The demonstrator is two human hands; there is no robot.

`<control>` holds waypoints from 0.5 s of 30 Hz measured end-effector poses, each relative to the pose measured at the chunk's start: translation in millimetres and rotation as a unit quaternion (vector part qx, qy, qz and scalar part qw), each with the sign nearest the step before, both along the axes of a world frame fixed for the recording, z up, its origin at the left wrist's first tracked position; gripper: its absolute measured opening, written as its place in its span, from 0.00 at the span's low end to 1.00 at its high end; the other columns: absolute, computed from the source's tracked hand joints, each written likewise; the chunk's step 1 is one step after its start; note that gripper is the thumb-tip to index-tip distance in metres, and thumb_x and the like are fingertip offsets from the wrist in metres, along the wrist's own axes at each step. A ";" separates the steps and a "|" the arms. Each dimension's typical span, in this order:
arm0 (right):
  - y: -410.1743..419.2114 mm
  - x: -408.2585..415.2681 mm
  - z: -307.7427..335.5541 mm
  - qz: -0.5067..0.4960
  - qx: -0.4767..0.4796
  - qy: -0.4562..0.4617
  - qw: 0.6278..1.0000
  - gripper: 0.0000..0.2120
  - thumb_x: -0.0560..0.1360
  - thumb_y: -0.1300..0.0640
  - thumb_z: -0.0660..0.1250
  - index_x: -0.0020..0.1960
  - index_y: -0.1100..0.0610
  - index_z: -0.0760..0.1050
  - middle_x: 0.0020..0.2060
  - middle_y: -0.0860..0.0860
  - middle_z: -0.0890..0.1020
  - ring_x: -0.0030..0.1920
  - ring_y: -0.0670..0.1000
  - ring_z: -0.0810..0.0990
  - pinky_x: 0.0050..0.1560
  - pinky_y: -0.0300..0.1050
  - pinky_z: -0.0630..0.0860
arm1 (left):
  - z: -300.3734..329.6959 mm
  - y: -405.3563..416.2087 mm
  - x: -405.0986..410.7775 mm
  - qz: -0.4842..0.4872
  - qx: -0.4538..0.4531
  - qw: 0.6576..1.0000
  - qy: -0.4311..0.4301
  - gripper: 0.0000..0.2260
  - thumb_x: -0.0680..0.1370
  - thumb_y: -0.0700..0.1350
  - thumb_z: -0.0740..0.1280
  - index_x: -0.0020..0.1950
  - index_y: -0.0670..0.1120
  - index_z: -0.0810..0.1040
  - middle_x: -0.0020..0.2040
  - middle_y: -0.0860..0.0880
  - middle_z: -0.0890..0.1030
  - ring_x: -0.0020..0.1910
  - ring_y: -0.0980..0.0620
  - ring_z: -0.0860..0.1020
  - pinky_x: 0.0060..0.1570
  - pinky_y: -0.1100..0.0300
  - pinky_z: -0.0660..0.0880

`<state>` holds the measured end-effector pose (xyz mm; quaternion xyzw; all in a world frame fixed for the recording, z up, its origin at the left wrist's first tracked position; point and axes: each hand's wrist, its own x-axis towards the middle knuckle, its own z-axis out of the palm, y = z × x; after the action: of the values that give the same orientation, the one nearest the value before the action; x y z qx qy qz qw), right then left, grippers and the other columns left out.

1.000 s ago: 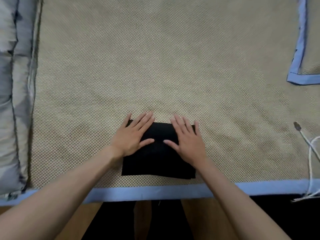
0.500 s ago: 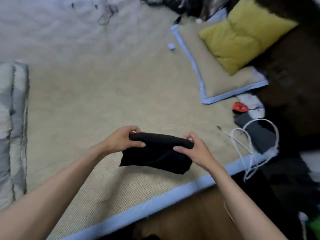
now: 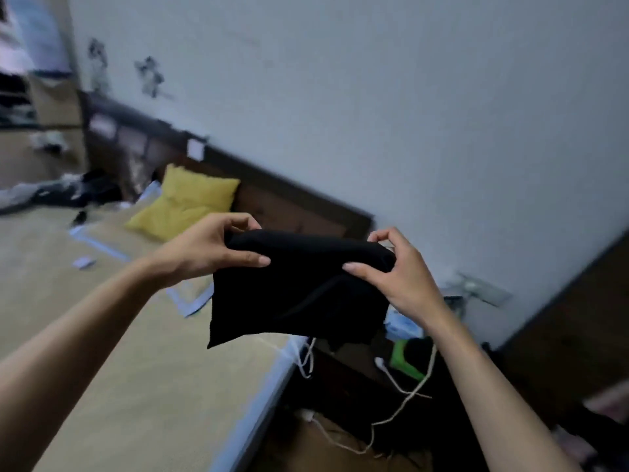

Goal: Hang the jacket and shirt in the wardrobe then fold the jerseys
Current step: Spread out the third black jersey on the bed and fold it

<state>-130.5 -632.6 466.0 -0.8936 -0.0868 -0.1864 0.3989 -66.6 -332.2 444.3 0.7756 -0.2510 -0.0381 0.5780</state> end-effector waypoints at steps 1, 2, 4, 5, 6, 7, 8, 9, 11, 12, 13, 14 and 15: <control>-12.2 -17.2 15.8 -0.023 0.006 -0.020 1.000 0.20 0.68 0.47 0.81 0.49 0.47 0.71 0.39 0.45 0.82 0.39 0.43 0.80 0.46 0.47 0.78 | 22.2 -16.6 -3.3 -0.028 -0.001 0.999 -0.021 0.13 0.68 0.43 0.78 0.46 0.42 0.79 0.37 0.51 0.83 0.34 0.58 0.79 0.32 0.69 0.73; -22.9 -34.7 31.5 -0.046 0.010 -0.040 0.998 0.20 0.68 0.47 0.81 0.49 0.46 0.71 0.39 0.45 0.82 0.39 0.45 0.81 0.46 0.49 0.79 | 44.0 -33.7 -7.0 -0.056 -0.002 0.998 -0.043 0.13 0.67 0.43 0.79 0.46 0.42 0.79 0.38 0.50 0.83 0.35 0.57 0.80 0.33 0.69 0.73; -38.3 -71.0 60.9 -0.089 0.012 -0.076 0.993 0.20 0.69 0.47 0.80 0.50 0.46 0.71 0.40 0.45 0.83 0.40 0.44 0.81 0.46 0.45 0.79 | 84.0 -68.5 -15.2 -0.116 0.001 0.990 -0.075 0.12 0.68 0.43 0.79 0.46 0.43 0.80 0.39 0.47 0.83 0.36 0.55 0.80 0.35 0.67 0.75; -44.7 -89.0 75.4 -0.112 0.009 -0.096 0.989 0.19 0.69 0.47 0.80 0.50 0.46 0.71 0.40 0.45 0.83 0.41 0.43 0.82 0.46 0.42 0.78 | 103.1 -86.8 -19.5 -0.147 0.003 0.985 -0.088 0.12 0.68 0.42 0.78 0.46 0.43 0.80 0.39 0.46 0.83 0.36 0.54 0.80 0.34 0.66 0.75; -49.9 -106.9 88.7 -0.133 0.003 -0.113 0.985 0.19 0.70 0.48 0.80 0.50 0.46 0.70 0.40 0.44 0.83 0.41 0.42 0.82 0.45 0.39 0.77 | 120.7 -104.7 -24.9 -0.177 0.002 0.979 -0.102 0.12 0.68 0.42 0.78 0.46 0.41 0.79 0.38 0.45 0.83 0.35 0.54 0.80 0.34 0.66 0.76; -54.9 -125.3 99.9 -0.155 0.001 -0.128 0.980 0.19 0.70 0.48 0.80 0.51 0.46 0.70 0.40 0.44 0.83 0.40 0.42 0.81 0.43 0.37 0.76 | 136.6 -122.0 -31.3 -0.207 0.000 0.971 -0.120 0.12 0.68 0.41 0.78 0.46 0.41 0.79 0.38 0.45 0.83 0.35 0.54 0.80 0.34 0.66 0.76; -59.7 -145.2 109.1 -0.176 0.000 -0.138 0.975 0.19 0.71 0.49 0.79 0.51 0.47 0.70 0.39 0.42 0.83 0.39 0.41 0.81 0.42 0.35 0.75 | 149.9 -138.3 -40.1 -0.234 0.001 0.962 -0.139 0.12 0.68 0.41 0.78 0.46 0.42 0.79 0.37 0.46 0.83 0.34 0.54 0.80 0.33 0.67 0.75; -63.9 -166.4 116.1 -0.196 -0.001 -0.146 0.970 0.19 0.71 0.50 0.79 0.51 0.48 0.70 0.38 0.40 0.83 0.38 0.40 0.81 0.40 0.33 0.74 | 160.5 -153.6 -49.6 -0.258 0.002 0.953 -0.158 0.11 0.67 0.42 0.78 0.45 0.43 0.79 0.36 0.47 0.83 0.33 0.55 0.80 0.33 0.67 0.75; -71.8 -212.0 124.7 -0.240 -0.007 -0.158 0.958 0.19 0.71 0.52 0.80 0.51 0.51 0.71 0.36 0.37 0.82 0.35 0.38 0.79 0.39 0.30 0.71 | 174.4 -182.5 -69.2 -0.302 0.005 0.934 -0.190 0.10 0.67 0.43 0.78 0.43 0.47 0.80 0.36 0.48 0.84 0.33 0.56 0.80 0.33 0.68 0.75; -74.2 -235.3 126.3 -0.265 -0.009 -0.161 0.951 0.19 0.71 0.53 0.80 0.51 0.53 0.71 0.35 0.37 0.81 0.35 0.38 0.79 0.39 0.30 0.72 | 178.1 -196.4 -78.9 -0.324 0.006 0.925 -0.200 0.09 0.67 0.43 0.78 0.43 0.48 0.80 0.37 0.48 0.85 0.33 0.56 0.81 0.33 0.68 0.76; -76.3 -259.3 126.2 -0.292 -0.009 -0.161 0.943 0.19 0.71 0.53 0.80 0.51 0.53 0.71 0.36 0.38 0.81 0.35 0.38 0.78 0.41 0.32 0.72 | 180.5 -211.0 -89.0 -0.349 0.005 0.915 -0.203 0.09 0.67 0.42 0.78 0.42 0.49 0.81 0.38 0.47 0.85 0.33 0.56 0.81 0.33 0.67 0.76; -76.9 -283.6 124.9 -0.317 -0.008 -0.157 0.935 0.19 0.71 0.54 0.80 0.51 0.54 0.71 0.36 0.40 0.81 0.36 0.38 0.78 0.42 0.34 0.73 | 181.4 -225.5 -101.5 -0.375 0.003 0.904 -0.204 0.09 0.66 0.42 0.78 0.42 0.49 0.81 0.38 0.46 0.86 0.33 0.55 0.82 0.34 0.67 0.77; -76.0 -307.8 122.5 -0.338 -0.005 -0.154 0.928 0.18 0.71 0.54 0.80 0.51 0.54 0.71 0.35 0.40 0.80 0.36 0.39 0.77 0.42 0.36 0.73 | 181.3 -239.4 -114.5 -0.401 0.001 0.892 -0.207 0.10 0.65 0.43 0.79 0.42 0.50 0.81 0.38 0.46 0.86 0.33 0.54 0.82 0.34 0.66 0.77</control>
<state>-438.2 -708.6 588.6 -0.8325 0.1596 -0.4448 0.2892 -181.2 -571.6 625.6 0.6002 -0.6546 -0.1054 0.4474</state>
